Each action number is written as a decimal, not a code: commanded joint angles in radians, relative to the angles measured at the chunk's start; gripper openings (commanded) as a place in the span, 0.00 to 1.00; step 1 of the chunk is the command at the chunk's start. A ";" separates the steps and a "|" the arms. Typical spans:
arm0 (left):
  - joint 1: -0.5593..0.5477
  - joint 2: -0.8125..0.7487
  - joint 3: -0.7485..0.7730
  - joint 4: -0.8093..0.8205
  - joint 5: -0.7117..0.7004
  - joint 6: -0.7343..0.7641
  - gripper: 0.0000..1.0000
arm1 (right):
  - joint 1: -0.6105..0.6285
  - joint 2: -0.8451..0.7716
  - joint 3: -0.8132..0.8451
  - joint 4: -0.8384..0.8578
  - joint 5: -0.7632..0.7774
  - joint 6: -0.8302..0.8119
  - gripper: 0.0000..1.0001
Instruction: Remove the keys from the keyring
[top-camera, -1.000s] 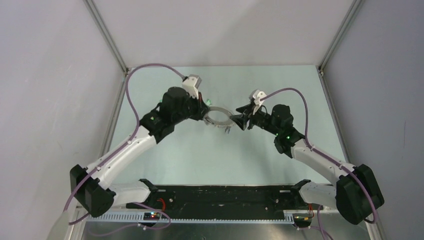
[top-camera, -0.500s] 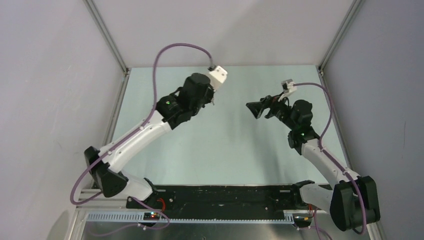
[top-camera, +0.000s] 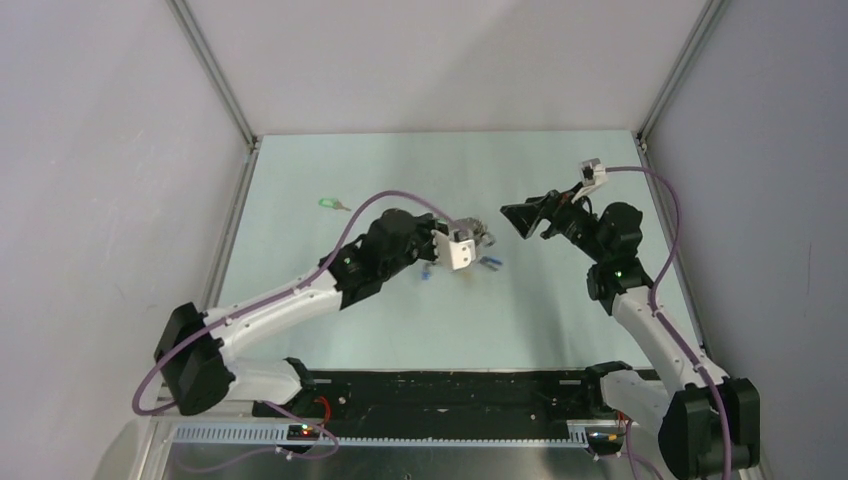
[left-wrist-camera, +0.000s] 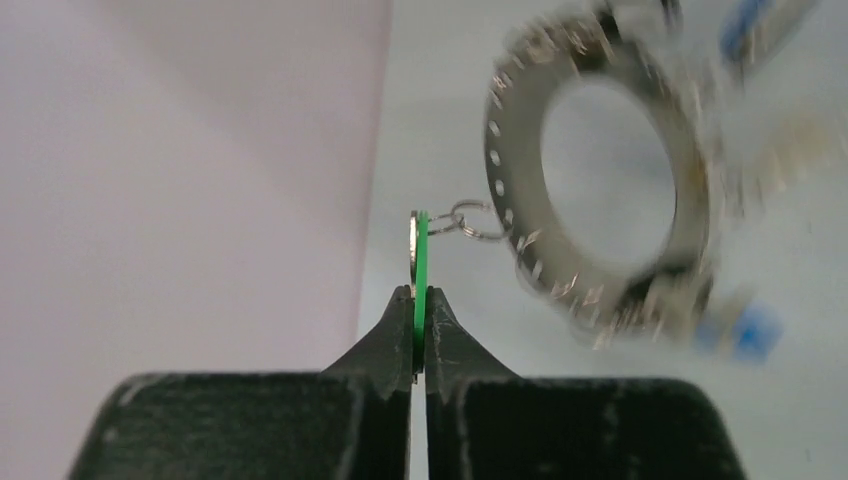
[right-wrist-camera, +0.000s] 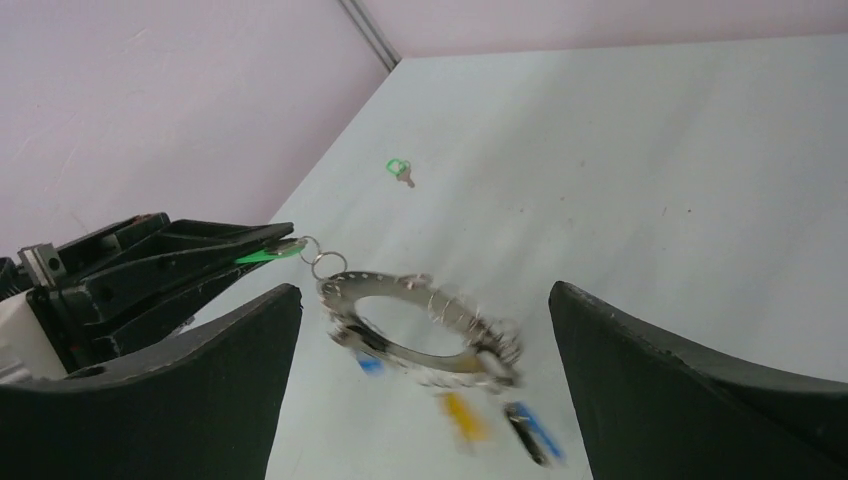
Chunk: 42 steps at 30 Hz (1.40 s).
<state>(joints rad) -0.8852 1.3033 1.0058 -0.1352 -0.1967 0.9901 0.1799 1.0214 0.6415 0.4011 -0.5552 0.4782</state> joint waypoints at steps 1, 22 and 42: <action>0.061 -0.128 -0.155 0.618 0.175 0.022 0.00 | -0.005 -0.055 0.000 0.000 0.048 -0.005 1.00; 0.041 -0.142 -0.481 1.073 0.254 -0.232 0.00 | 0.297 -0.036 0.006 -0.003 0.100 -0.398 0.71; -0.060 -0.114 -0.686 1.272 0.218 -0.233 0.00 | 0.387 0.041 -0.026 0.025 -0.047 -0.584 0.42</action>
<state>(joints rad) -0.9367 1.2137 0.3187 1.0130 -0.0189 0.7837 0.5545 1.0584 0.6209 0.3939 -0.5846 -0.0582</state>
